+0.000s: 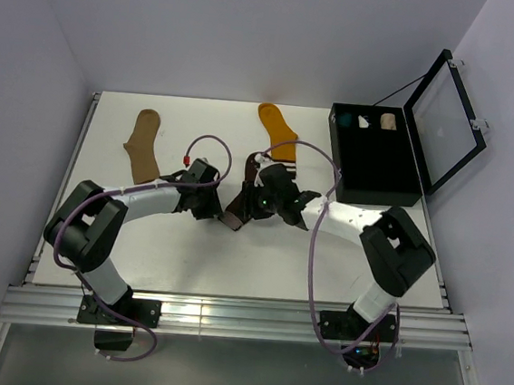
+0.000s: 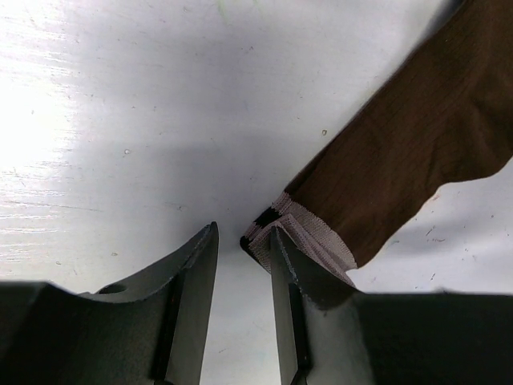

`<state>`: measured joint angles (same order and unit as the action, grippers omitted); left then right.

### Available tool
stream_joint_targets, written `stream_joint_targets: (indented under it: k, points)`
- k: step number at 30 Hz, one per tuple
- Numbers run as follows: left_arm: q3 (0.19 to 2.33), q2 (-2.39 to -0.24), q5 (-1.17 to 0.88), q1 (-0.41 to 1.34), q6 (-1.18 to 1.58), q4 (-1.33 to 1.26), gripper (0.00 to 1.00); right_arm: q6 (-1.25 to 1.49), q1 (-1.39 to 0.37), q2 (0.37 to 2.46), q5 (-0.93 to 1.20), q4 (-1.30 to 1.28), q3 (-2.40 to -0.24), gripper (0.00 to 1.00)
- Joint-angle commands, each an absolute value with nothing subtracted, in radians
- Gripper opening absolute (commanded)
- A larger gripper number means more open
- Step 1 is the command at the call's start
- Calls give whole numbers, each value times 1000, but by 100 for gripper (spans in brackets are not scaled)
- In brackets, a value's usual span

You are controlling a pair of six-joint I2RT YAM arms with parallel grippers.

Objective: Roll the socks
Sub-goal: Roll the sock at the center of the board.

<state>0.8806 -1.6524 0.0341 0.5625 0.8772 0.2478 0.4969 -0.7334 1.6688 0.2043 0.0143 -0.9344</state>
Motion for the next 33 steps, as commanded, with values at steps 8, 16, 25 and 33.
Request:
stream_joint_targets:
  k: [8,16,25,33]
  points:
    - [873,-1695,58,575,853,325,38,252,-867,1608,92,218,-862,33]
    - [876,-1694,60,575,851,328,39,166,-913,1692,43,281,-848,33]
    - [873,-1694,55,575,850,324,39,140,-922,1720,-44,273,-831,34]
    - [879,-1698,55,575,848,328,39,121,-937,1766,-41,242,-848,34]
